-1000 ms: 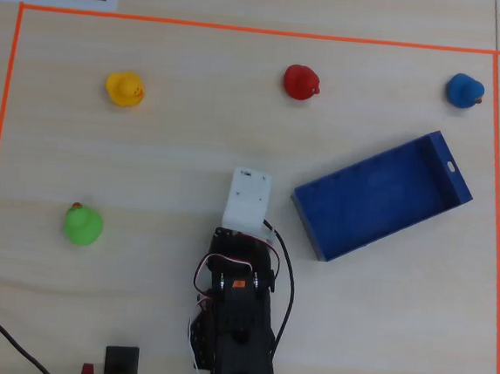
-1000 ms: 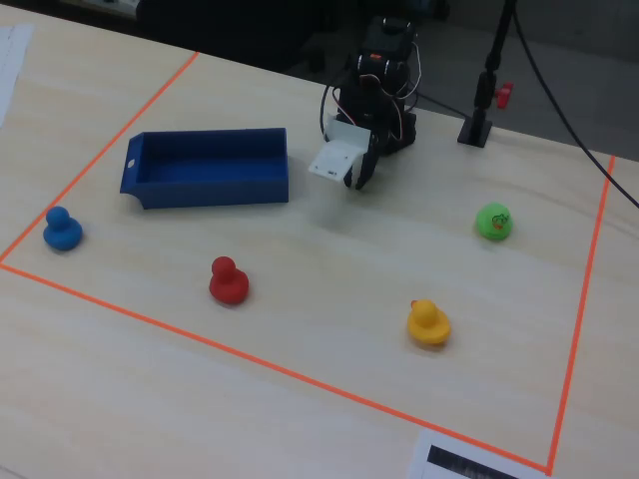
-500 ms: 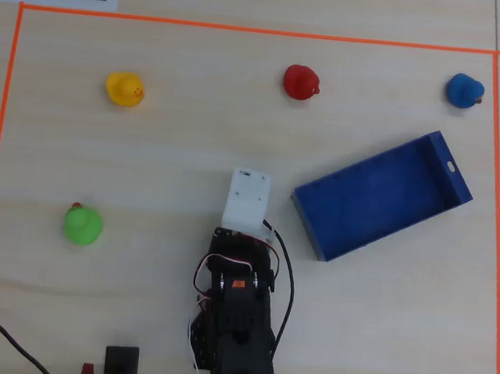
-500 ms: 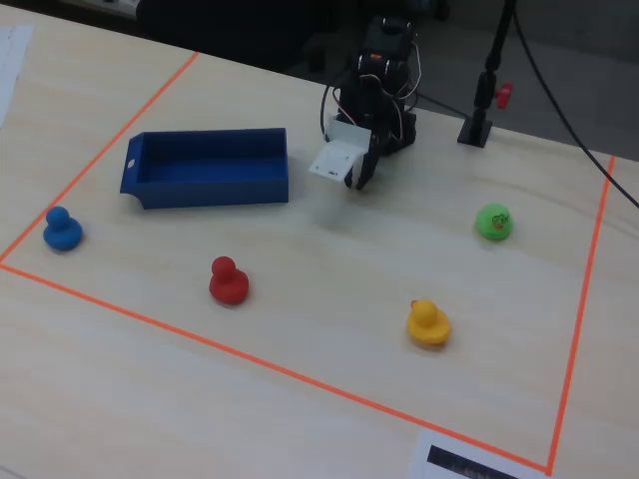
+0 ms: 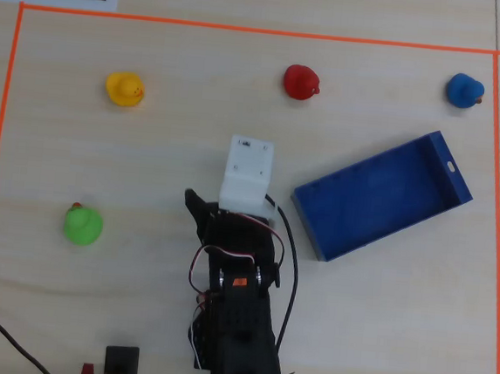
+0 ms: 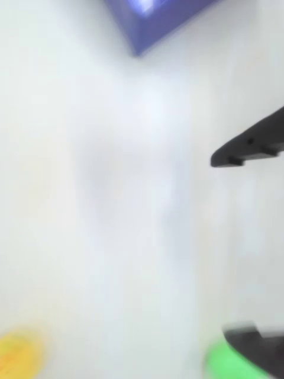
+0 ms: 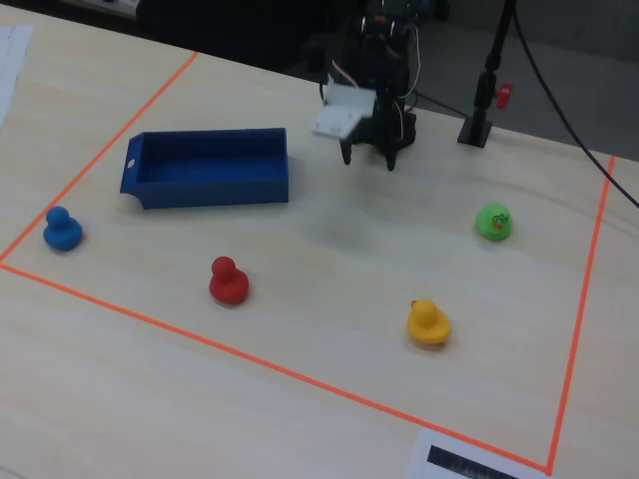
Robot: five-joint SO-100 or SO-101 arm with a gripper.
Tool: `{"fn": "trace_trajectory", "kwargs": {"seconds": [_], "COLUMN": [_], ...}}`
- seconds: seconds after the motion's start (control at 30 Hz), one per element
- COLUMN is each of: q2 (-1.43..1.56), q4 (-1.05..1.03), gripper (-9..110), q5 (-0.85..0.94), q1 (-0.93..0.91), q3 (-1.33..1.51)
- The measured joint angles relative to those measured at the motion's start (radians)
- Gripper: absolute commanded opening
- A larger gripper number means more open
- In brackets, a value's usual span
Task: Grasp yellow duck and put it into box.
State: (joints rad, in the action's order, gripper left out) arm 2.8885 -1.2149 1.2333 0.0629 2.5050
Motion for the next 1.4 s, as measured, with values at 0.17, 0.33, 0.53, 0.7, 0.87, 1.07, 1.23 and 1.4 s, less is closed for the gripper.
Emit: {"fn": "trace_trajectory", "kwargs": {"seconds": [0.17,0.33,0.53,0.7,0.87,1.07,1.23,1.4], "q2": [-0.408,-0.718,-0.989,-1.158,-1.281,-1.364,-1.437,-1.491], "q4": [0.063,0.132,0.198,0.201,0.238,0.314,0.331,0.347], "gripper": [49,49,48,48,47,47,46,46], "q5": [-0.147,-0.272,-0.38,-0.442,-0.453,-0.488,-0.529,-0.545], "q1": [0.066,0.158,0.236,0.256,0.267,0.298,0.319,0.327], "q3": [-0.31,-0.42,-0.554,-0.715,-0.81,-0.821,-0.89,-0.948]}}
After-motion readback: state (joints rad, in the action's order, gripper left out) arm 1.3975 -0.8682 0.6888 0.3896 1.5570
